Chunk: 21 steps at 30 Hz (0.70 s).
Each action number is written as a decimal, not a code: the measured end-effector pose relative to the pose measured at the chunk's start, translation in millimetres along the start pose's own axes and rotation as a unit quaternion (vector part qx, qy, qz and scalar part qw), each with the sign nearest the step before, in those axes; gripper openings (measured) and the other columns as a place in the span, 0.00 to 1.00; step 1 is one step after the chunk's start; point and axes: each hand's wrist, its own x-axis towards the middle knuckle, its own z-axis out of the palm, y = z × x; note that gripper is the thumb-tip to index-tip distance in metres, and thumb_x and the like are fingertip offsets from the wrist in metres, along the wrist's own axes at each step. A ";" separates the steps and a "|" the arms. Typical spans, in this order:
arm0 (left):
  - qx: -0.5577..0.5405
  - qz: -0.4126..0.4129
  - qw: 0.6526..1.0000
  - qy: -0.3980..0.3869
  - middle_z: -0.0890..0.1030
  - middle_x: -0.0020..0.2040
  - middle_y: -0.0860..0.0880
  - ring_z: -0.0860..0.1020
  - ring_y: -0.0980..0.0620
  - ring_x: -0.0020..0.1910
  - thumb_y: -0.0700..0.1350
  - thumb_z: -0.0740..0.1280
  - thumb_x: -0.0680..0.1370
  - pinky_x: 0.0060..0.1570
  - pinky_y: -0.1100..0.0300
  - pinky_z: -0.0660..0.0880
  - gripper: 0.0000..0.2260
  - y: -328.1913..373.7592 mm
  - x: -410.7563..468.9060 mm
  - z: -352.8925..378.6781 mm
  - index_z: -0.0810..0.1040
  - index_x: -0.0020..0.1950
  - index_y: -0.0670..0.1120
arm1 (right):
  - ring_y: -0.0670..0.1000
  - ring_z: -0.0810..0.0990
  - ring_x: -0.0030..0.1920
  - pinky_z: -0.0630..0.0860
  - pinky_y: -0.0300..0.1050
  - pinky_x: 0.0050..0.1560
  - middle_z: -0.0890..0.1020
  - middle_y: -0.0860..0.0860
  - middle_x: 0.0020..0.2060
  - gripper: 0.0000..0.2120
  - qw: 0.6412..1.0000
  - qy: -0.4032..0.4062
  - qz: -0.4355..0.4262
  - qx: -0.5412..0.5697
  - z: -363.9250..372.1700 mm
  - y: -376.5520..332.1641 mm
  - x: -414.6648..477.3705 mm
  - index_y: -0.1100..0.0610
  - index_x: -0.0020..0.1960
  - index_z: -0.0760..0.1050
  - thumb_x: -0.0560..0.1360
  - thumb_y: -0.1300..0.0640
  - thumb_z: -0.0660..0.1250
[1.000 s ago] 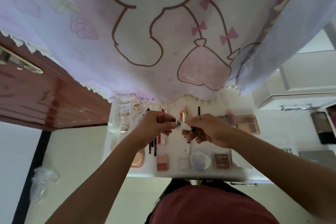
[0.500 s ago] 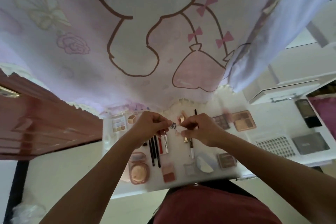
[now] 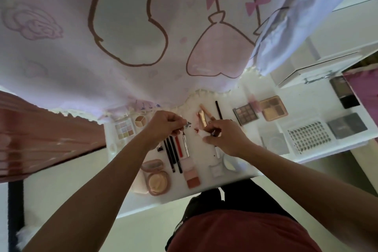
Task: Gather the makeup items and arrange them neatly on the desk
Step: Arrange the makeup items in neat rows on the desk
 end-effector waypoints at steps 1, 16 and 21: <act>0.000 -0.002 1.000 -0.002 0.82 0.35 0.47 0.78 0.54 0.33 0.39 0.71 0.76 0.36 0.63 0.77 0.03 -0.8 4.5 -0.2 0.82 0.44 0.40 | 0.44 0.78 0.44 0.74 0.42 0.51 0.77 0.38 0.38 0.12 1.000 -0.001 0.000 0.001 3.1 1.3 1.7 0.52 0.53 0.82 0.70 0.52 0.75; 0.184 0.004 0.983 -0.012 0.83 0.42 0.47 0.77 0.59 0.33 0.37 0.72 0.74 0.33 0.71 0.71 0.09 -14.0 67.2 3.7 0.82 0.53 0.38 | 0.45 0.77 0.54 0.75 0.43 0.49 0.78 0.46 0.62 0.07 0.998 -0.007 0.055 -0.031 52.7 19.0 42.5 0.49 0.43 0.80 0.69 0.47 0.73; 0.297 0.016 0.955 -0.022 0.84 0.48 0.45 0.79 0.54 0.44 0.39 0.72 0.74 0.47 0.62 0.73 0.07 -23.5 92.1 6.8 0.84 0.51 0.41 | 0.50 0.80 0.47 0.74 0.42 0.44 0.83 0.48 0.44 0.10 0.994 -0.013 0.100 -0.048 77.6 20.6 59.0 0.53 0.48 0.82 0.72 0.48 0.70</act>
